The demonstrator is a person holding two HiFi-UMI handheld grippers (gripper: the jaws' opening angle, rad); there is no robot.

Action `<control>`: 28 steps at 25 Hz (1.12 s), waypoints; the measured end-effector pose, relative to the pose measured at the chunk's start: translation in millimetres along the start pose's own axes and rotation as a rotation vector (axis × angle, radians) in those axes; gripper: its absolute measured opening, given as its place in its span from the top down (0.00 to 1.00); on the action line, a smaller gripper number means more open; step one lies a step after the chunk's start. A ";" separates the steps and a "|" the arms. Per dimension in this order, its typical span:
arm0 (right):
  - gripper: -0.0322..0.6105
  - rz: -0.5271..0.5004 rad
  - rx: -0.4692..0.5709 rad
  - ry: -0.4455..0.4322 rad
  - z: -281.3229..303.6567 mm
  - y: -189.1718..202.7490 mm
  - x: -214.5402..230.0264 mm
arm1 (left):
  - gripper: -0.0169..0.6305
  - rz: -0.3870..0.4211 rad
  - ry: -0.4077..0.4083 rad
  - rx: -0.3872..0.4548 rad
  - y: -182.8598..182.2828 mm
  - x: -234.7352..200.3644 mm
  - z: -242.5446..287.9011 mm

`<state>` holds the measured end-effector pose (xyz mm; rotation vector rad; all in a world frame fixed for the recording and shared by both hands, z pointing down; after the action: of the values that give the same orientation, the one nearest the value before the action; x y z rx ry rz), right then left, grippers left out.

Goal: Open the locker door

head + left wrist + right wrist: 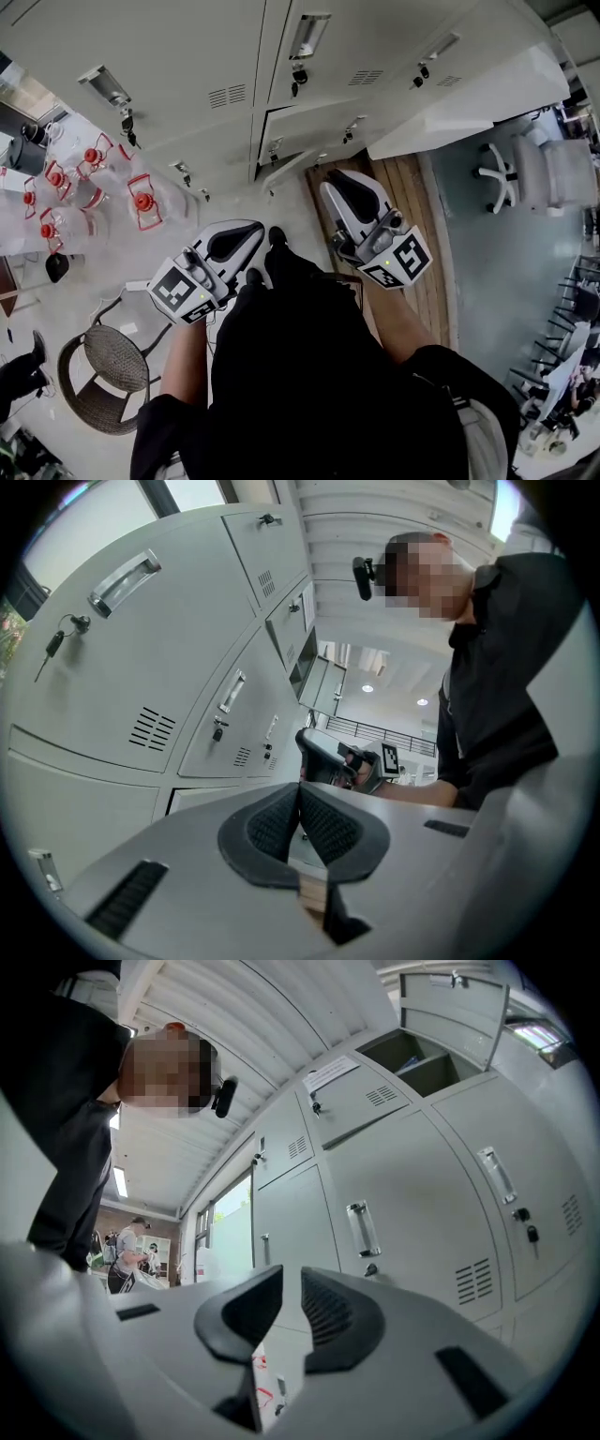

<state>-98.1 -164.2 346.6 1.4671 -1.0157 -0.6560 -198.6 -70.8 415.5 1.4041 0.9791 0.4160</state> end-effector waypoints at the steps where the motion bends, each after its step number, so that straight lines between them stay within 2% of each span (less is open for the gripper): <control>1: 0.85 0.006 0.003 -0.019 8.7 -2.4 5.9 | 0.95 0.004 -0.008 -0.002 -3.0 -6.6 4.0; 5: 0.81 0.045 0.028 -0.076 39.8 -21.7 28.5 | 0.95 0.013 -0.045 0.010 -21.3 -29.6 21.0; 10: 0.81 0.030 0.052 -0.143 79.8 -36.0 54.9 | 0.95 0.074 -0.115 0.043 -53.8 -53.3 30.5; 16: 0.81 -0.024 0.082 -0.211 116.0 -49.8 70.8 | 0.95 0.104 -0.198 0.055 -61.6 -67.0 33.6; 21: 0.81 -0.110 0.076 -0.208 139.4 -53.9 74.7 | 0.95 0.130 -0.231 0.071 -70.7 -78.2 36.8; 28: 0.79 -0.210 0.003 -0.165 163.8 -56.9 80.4 | 0.95 0.139 -0.260 0.083 -81.1 -86.3 34.3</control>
<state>-188.8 -317.1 276.1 1.5548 -0.9959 -0.9394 -245.0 -172.2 362.9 1.5634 0.6968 0.2885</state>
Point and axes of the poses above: the fingertips, and each gripper's own axes: z forward along the fingers, x to its right, y out of its underside, the point moved 2 cm from there along -z, backward along the fingers, and after that the axes turned 11 degrees about y, right-handed, at the moved point
